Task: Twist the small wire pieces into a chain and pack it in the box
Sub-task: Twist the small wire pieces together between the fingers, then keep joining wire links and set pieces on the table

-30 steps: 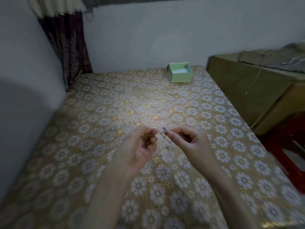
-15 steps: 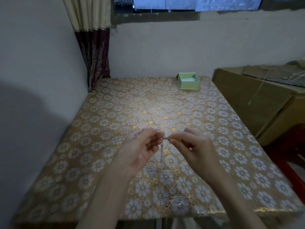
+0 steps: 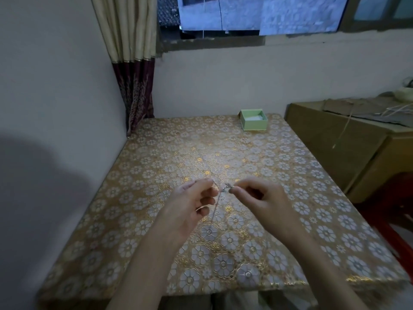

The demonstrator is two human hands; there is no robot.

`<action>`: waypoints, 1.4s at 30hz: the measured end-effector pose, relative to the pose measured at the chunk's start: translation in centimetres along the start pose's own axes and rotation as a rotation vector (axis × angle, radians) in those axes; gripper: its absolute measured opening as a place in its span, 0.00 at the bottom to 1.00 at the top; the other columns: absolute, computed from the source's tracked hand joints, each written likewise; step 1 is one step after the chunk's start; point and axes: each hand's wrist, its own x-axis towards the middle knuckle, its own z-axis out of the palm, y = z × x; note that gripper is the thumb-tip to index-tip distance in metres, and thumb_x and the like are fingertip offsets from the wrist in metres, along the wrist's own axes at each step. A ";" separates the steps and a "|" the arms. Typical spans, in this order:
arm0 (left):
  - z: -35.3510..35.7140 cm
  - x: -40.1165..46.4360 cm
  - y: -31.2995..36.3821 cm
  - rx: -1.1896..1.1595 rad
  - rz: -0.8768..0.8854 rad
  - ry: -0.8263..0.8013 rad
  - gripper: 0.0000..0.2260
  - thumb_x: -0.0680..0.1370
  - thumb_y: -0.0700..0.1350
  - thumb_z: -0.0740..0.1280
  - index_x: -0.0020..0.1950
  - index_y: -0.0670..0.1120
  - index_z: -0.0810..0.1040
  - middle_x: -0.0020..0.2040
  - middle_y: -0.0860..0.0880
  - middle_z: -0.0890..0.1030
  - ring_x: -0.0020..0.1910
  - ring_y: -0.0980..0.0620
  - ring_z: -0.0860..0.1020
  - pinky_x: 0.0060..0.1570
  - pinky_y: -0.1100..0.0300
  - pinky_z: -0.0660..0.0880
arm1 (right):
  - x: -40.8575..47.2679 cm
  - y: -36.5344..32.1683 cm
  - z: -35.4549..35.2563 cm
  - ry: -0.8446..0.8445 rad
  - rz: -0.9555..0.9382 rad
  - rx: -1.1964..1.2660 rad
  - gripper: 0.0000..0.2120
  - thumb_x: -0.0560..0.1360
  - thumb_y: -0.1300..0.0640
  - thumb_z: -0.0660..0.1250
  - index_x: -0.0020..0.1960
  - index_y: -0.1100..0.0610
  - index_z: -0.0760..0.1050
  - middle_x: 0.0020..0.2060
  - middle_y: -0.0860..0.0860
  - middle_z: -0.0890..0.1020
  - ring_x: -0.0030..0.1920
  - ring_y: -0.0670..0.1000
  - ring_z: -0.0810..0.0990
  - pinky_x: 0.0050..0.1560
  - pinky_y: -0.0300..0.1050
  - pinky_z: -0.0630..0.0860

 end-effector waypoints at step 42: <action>1.3 19.3 -1.6 0.816 0.118 0.174 0.05 0.76 0.36 0.67 0.41 0.43 0.77 0.35 0.48 0.79 0.33 0.54 0.75 0.34 0.66 0.71 | 13.5 14.5 -7.2 -0.144 0.512 0.463 0.09 0.77 0.56 0.64 0.48 0.61 0.79 0.31 0.50 0.77 0.31 0.46 0.72 0.36 0.38 0.72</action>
